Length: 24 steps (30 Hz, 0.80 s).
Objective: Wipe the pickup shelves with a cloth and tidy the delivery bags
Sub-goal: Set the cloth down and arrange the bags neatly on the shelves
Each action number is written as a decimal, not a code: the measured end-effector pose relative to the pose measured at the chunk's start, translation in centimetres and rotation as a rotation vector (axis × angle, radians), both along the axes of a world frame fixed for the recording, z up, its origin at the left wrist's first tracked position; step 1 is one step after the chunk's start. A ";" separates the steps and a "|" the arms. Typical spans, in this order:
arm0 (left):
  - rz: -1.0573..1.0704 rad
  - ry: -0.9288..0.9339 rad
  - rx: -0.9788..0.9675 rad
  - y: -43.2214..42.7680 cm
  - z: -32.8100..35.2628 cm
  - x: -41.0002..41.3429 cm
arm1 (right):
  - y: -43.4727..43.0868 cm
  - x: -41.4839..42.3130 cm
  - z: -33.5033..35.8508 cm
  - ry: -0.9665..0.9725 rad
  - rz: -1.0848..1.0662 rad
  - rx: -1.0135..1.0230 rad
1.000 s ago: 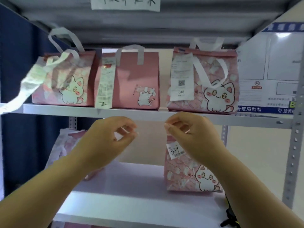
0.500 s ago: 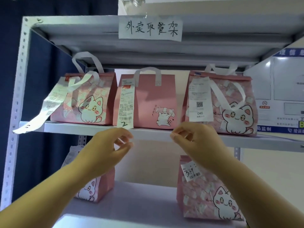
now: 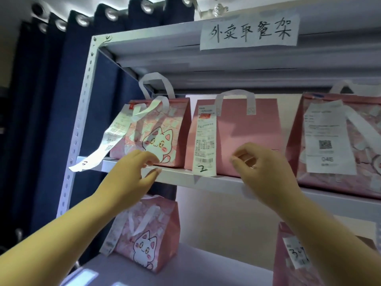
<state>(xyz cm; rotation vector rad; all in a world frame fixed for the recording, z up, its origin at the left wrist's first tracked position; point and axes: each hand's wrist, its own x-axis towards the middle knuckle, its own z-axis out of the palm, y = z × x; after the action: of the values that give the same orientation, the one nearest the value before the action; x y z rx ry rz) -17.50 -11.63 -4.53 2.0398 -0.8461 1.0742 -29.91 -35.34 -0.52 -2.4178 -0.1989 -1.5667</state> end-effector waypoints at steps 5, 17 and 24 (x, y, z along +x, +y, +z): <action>0.021 -0.008 0.010 0.5 2.0 3.9 | 1.1 2.9 0.5 -0.045 -0.091 -0.036; 0.051 -0.063 0.105 -5.7 7.1 8.4 | -1.2 4.4 2.7 0.080 -0.660 0.036; 0.111 0.015 0.171 -6.9 6.5 9.7 | -3.4 4.8 2.1 0.293 -0.664 0.201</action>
<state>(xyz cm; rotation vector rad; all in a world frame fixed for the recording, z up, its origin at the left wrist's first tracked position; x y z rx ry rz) -7.81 -18.53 1.93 2.2578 -0.8508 1.0772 -25.07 -38.74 1.56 -2.6410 0.8508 -1.3207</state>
